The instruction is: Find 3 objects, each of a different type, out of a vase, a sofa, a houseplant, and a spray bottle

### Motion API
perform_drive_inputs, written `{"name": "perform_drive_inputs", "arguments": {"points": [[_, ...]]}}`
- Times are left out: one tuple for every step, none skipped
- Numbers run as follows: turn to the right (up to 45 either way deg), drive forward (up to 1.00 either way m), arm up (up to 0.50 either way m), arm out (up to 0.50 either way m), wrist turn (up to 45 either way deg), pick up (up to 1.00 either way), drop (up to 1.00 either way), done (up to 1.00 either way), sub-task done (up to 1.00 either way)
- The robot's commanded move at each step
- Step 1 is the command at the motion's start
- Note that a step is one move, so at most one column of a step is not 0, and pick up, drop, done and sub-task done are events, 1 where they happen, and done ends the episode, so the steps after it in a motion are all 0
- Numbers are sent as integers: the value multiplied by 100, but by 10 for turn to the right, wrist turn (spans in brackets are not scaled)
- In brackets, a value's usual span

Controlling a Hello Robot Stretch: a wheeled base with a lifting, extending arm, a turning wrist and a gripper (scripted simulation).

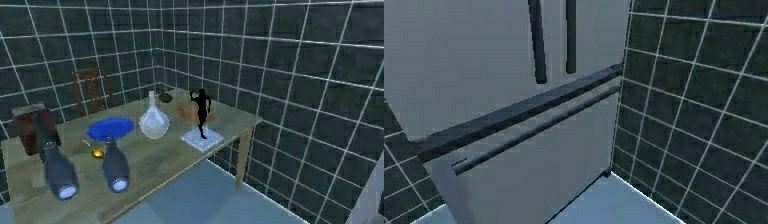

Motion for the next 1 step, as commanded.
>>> {"name": "perform_drive_inputs", "arguments": {"points": [[-90, 0, 0, 0, 0, 0, 0, 0, 0]]}}
